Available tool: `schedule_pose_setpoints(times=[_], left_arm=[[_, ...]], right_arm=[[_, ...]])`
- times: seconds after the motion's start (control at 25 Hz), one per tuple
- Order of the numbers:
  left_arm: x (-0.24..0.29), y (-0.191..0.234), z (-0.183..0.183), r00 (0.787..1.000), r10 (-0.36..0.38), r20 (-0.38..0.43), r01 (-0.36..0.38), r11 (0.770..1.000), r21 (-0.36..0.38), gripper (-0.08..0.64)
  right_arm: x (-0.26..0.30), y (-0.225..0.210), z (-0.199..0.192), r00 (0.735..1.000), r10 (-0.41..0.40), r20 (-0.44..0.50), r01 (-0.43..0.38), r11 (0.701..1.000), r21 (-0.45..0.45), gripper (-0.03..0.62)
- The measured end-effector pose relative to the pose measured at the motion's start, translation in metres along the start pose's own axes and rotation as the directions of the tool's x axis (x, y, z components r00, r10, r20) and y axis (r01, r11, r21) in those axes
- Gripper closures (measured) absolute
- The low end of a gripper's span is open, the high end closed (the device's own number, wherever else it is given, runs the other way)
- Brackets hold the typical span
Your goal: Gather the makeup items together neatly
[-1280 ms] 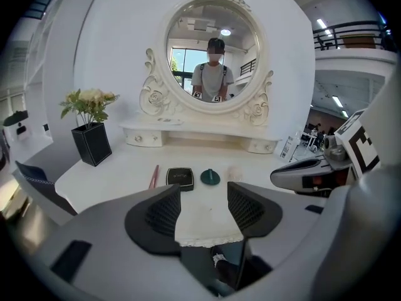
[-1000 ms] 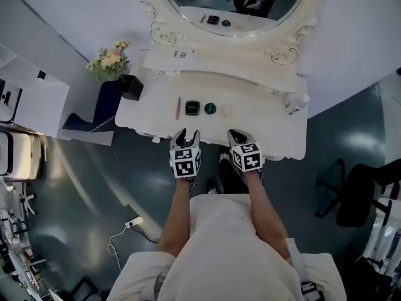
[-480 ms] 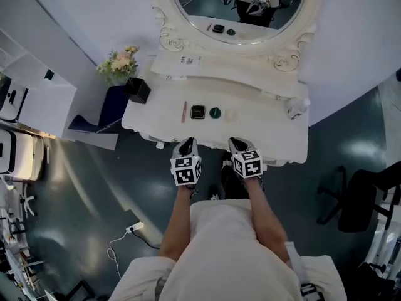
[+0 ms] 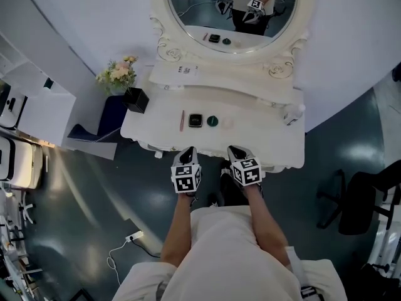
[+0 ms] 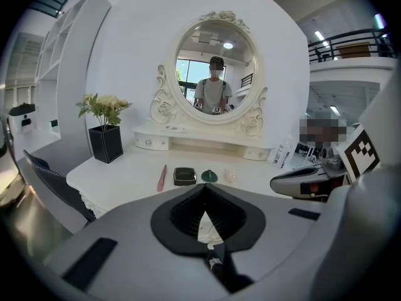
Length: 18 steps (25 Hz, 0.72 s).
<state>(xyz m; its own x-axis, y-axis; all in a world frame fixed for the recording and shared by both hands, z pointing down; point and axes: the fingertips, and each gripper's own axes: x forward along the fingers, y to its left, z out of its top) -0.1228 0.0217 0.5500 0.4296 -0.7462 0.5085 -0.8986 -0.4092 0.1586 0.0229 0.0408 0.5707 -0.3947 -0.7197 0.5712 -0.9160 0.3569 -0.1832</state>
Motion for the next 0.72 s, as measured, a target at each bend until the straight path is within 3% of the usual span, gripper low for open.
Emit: schedule_pose_setpoints(times=[0.72], left_arm=[[0.0040, -0.0029, -0.0006, 1.000, -0.017, 0.005, 0.017, 1.000, -0.014, 0.545]], right_arm=[[0.0005, -0.0022, -0.0002, 1.000, 0.002, 0.005, -0.002, 1.000, -0.008, 0.549]])
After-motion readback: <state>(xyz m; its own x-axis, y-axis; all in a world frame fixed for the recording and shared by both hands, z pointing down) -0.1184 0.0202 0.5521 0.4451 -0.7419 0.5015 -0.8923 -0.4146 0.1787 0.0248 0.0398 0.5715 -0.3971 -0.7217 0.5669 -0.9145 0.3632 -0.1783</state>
